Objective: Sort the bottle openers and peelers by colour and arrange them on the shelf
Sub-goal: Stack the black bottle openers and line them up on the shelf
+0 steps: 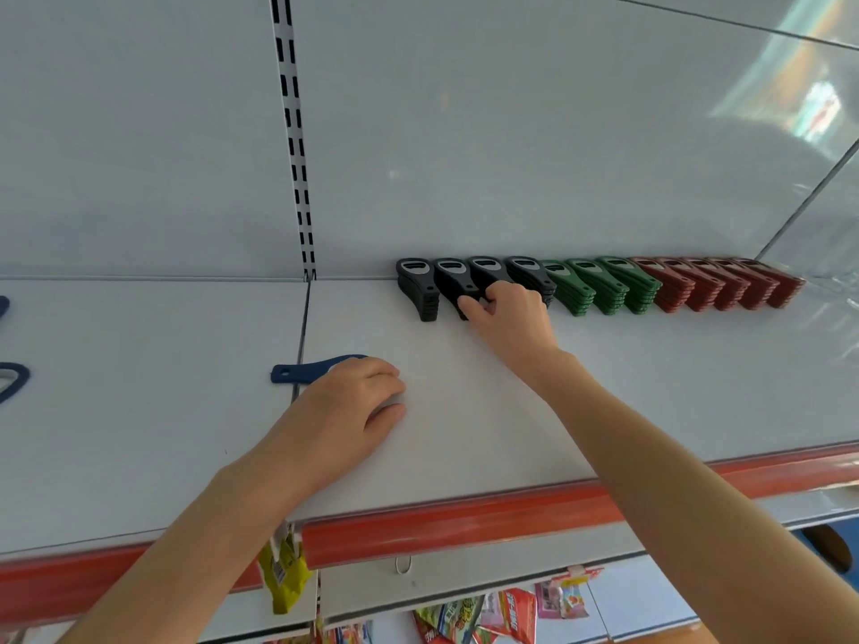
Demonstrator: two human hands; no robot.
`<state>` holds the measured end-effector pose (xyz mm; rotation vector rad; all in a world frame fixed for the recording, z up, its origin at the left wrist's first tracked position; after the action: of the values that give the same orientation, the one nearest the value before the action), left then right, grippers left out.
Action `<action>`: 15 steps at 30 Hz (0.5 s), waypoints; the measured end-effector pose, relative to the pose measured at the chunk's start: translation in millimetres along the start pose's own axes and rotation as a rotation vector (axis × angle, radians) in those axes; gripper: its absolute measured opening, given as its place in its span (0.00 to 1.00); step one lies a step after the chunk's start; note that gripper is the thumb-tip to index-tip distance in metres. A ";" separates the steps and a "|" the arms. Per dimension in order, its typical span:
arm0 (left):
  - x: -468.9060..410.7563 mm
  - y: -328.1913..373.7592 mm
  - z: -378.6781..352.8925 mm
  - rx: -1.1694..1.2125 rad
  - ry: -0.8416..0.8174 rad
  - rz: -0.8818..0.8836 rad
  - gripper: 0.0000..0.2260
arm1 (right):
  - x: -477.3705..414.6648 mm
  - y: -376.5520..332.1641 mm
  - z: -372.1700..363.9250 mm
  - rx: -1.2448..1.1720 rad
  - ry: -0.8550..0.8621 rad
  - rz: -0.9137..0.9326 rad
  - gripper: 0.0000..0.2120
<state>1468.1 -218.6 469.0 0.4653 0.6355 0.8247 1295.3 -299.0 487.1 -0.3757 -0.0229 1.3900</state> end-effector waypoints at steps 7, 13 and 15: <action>1.8 21.3 20.7 -0.083 0.021 -0.018 0.15 | 30.6 -19.5 23.8 -0.146 -0.077 0.230 0.10; 36.1 7.9 54.8 -0.132 0.083 0.099 0.18 | 62.6 -98.2 -17.7 -0.041 -0.290 0.486 0.12; 50.8 1.2 64.5 -0.164 0.111 0.138 0.19 | 64.9 -115.3 -35.8 0.126 -0.303 0.521 0.20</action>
<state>1537.2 -186.5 499.3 0.3181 0.6370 1.0306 1426.0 -260.4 471.6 -0.0594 -0.0902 1.9439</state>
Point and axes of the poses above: each hand's wrist, its own x-axis away from the middle knuckle, its own z-axis out of the back of the hand, y = z × x, the point moved 10 cm from there along -x, towards the middle knuckle, and after that the axes turned 14 degrees about x, right-handed, at the moved point
